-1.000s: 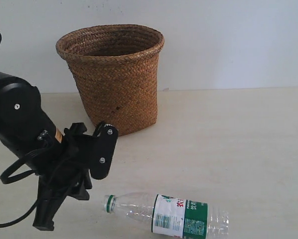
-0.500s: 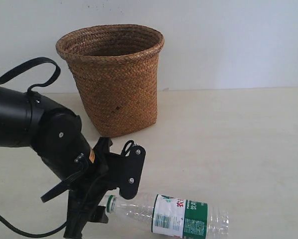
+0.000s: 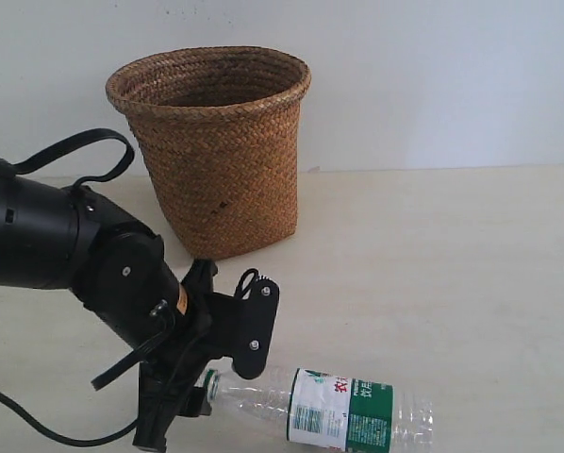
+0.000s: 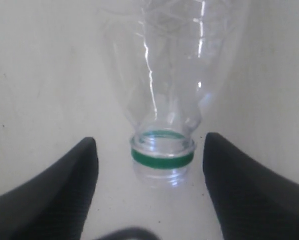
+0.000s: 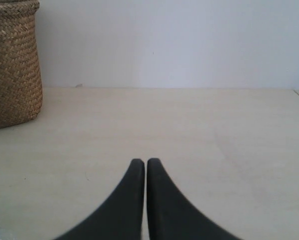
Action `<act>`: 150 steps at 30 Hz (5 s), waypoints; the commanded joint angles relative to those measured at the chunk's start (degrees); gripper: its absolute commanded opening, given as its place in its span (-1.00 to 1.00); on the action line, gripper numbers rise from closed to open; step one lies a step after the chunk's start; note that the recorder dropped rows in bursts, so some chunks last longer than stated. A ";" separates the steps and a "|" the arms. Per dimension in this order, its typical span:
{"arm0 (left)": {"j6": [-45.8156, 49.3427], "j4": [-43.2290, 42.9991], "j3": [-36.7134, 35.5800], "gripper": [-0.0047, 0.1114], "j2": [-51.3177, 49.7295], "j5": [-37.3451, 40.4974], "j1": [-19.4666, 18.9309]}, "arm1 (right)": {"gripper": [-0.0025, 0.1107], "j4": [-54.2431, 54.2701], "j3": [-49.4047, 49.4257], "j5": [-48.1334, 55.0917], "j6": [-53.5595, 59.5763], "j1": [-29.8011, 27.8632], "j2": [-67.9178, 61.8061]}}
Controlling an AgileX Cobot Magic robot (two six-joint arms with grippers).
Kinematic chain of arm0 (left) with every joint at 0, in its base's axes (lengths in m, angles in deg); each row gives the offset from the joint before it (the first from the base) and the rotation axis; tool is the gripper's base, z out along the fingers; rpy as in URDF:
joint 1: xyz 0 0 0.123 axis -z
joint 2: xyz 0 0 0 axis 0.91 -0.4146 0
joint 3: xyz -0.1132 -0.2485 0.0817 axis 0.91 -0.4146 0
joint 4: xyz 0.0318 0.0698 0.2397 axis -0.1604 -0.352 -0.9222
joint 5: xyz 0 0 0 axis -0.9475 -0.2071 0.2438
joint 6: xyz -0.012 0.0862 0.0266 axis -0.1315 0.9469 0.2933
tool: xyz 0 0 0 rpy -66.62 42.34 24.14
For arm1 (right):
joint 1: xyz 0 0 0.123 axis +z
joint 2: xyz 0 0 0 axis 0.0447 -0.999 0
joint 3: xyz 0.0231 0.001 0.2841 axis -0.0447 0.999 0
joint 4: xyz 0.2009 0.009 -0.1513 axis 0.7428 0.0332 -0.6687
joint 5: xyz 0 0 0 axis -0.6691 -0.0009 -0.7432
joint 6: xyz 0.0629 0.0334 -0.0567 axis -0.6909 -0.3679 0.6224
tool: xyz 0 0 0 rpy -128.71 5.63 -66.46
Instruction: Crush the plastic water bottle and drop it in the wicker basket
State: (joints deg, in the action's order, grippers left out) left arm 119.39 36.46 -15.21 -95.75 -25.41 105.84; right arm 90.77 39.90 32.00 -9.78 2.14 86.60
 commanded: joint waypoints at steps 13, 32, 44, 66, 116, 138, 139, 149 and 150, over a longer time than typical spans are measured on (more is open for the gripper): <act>-0.59 0.35 0.30 -0.84 -2.71 -2.34 0.26 | -0.96 0.15 0.00 -0.48 0.13 -0.12 0.26; -11.58 0.04 0.30 -0.85 -0.96 5.88 0.26 | -0.96 0.79 0.00 -3.58 -0.86 -0.12 0.26; -10.90 -0.12 0.30 -0.85 1.94 5.28 0.26 | -0.96 5.82 -16.24 -6.43 -13.43 -0.12 -6.89; -13.52 0.80 0.30 -0.85 1.94 7.32 0.26 | -0.96 32.02 -66.98 47.74 33.51 15.22 -91.45; -13.52 6.28 0.30 -0.85 -1.35 8.87 -1.07 | -0.96 15.22 -66.98 44.64 20.50 26.62 -96.43; -12.89 6.28 0.30 -0.85 1.29 10.54 -1.07 | -0.96 12.73 -66.98 44.84 13.37 27.33 -96.43; -12.89 6.28 0.30 -0.85 1.29 11.02 -1.07 | -0.96 12.73 -66.98 44.84 13.01 27.33 -96.43; -11.84 6.28 0.30 -0.85 0.09 14.01 -1.07 | -0.96 14.19 -66.98 45.41 12.32 27.33 -102.54; -11.84 6.28 0.30 -0.85 0.09 14.01 -1.07 | -0.96 14.19 -66.98 44.81 12.47 27.33 -102.64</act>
State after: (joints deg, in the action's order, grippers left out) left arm 107.73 42.04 -15.16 -95.54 -11.71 104.88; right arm 104.51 -26.82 77.42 2.76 29.34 -15.87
